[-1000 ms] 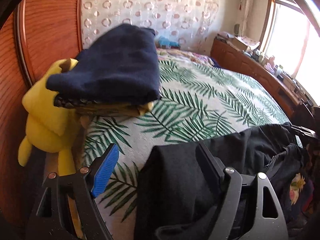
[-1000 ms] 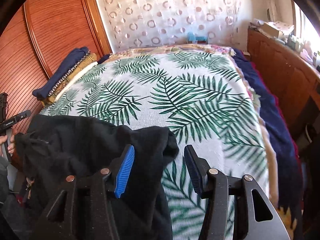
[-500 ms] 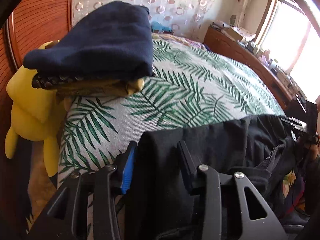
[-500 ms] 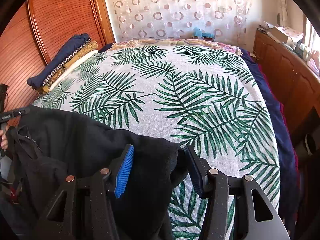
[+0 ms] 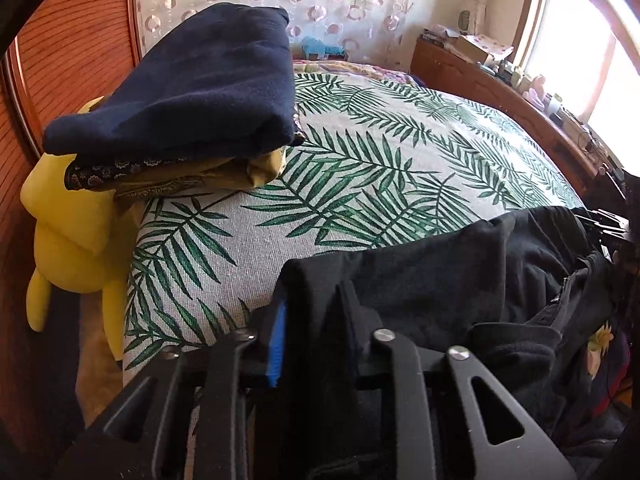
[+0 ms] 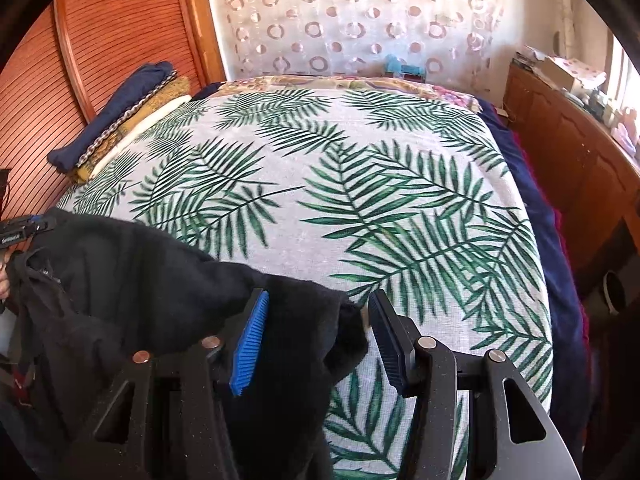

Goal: Fold small clothes
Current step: 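Grasp the folded shirt edge with both tools and lift it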

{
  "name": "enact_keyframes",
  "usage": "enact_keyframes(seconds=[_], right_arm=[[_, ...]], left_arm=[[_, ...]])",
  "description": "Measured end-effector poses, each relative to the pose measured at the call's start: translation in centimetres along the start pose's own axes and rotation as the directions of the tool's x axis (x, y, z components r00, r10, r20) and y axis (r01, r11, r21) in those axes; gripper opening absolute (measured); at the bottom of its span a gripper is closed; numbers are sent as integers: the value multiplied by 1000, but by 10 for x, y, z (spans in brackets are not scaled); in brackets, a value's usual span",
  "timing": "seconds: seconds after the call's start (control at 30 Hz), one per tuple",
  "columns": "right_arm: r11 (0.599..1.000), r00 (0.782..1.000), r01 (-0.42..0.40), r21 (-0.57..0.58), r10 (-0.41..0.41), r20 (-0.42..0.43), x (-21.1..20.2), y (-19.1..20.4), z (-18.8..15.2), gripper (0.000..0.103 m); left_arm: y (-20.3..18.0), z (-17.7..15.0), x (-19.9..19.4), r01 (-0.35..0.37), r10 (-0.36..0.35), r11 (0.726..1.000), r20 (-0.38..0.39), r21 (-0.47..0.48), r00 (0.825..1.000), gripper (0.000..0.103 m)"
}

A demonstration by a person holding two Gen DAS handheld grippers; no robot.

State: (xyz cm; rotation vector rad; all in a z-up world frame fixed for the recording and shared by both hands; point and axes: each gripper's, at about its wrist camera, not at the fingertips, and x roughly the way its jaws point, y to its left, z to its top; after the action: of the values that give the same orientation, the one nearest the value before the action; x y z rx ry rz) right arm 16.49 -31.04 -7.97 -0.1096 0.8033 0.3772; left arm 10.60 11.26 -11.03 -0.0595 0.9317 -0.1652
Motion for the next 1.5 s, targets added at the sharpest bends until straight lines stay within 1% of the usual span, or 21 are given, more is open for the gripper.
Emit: enact_keyframes(seconds=[0.07,0.1,0.13,0.17,0.23,0.3,0.43,0.5,0.63,0.73,0.9,1.03,1.1,1.13,1.23,1.3,1.33,1.4,1.43,1.47,1.5], right_arm=[[1000,1000,-14,-17,14,-12,-1,2,-1,37],[999,999,-34,-21,33,-22,-2,3,-1,31],[999,999,-45,-23,44,-29,-4,4,-1,20],[998,998,-57,-31,56,-35,-6,6,-1,15],[997,998,-50,-52,48,-31,-14,10,-2,12],[998,998,-55,-40,55,2,-32,13,-3,11],[997,992,-51,-54,57,114,-89,20,-1,10],[996,987,-75,-58,82,141,-112,22,-1,10],[995,977,-60,-82,76,201,-154,27,-5,9],[995,967,-34,-90,55,248,-182,29,-8,9],[998,943,16,-62,5,333,-225,26,-17,9],[996,914,56,-64,-25,406,-265,32,-26,8],[996,896,60,-67,-24,443,-286,34,-29,8],[995,885,73,-73,-31,465,-298,36,-30,8],[990,851,104,-91,-41,524,-327,39,-28,8],[987,828,127,-101,-50,559,-345,41,-24,8],[985,818,141,-104,-56,573,-351,41,-20,8],[978,805,166,-123,-63,590,-358,41,-6,8],[972,799,194,-130,-80,596,-358,40,2,8],[966,796,221,-133,-100,596,-354,38,12,8],[962,797,238,-134,-115,593,-347,34,23,8]], left_arm=[[-1,0,-3,10,-10,1000,-1,11,1000,14],[-2,0,-7,11,-11,1000,6,18,1000,14],[-3,0,-10,11,-11,1000,14,24,1000,13],[-4,0,-13,11,-12,1000,23,26,1000,13],[-6,0,-25,16,-18,999,53,32,998,13],[-8,-1,-41,27,-30,999,90,34,996,12],[-12,-8,-76,46,-51,998,167,30,985,12],[-15,-8,-90,49,-54,998,203,31,978,11],[-24,-12,-123,62,-69,998,284,34,956,11],[-28,-12,-142,65,-74,997,328,41,942,11],[-36,-11,-177,71,-88,996,415,56,906,11],[-43,-5,-204,77,-101,995,492,68,865,11],[-46,-2,-216,81,-108,994,525,74,844,11],[-47,4,-224,78,-109,994,547,79,830,11],[-50,22,-239,61,-102,994,593,88,799,11],[-52,37,-245,50,-99,994,611,96,785,11],[-53,50,-245,41,-96,994,621,102,778,11],[-53,70,-241,37,-95,994,625,106,775,11],[-53,83,-236,34,-93,994,626,106,774,11],[-52,99,-228,23,-85,994,631,106,771,11],[-53,109,-222,10,-76,994,630,107,773,11]])
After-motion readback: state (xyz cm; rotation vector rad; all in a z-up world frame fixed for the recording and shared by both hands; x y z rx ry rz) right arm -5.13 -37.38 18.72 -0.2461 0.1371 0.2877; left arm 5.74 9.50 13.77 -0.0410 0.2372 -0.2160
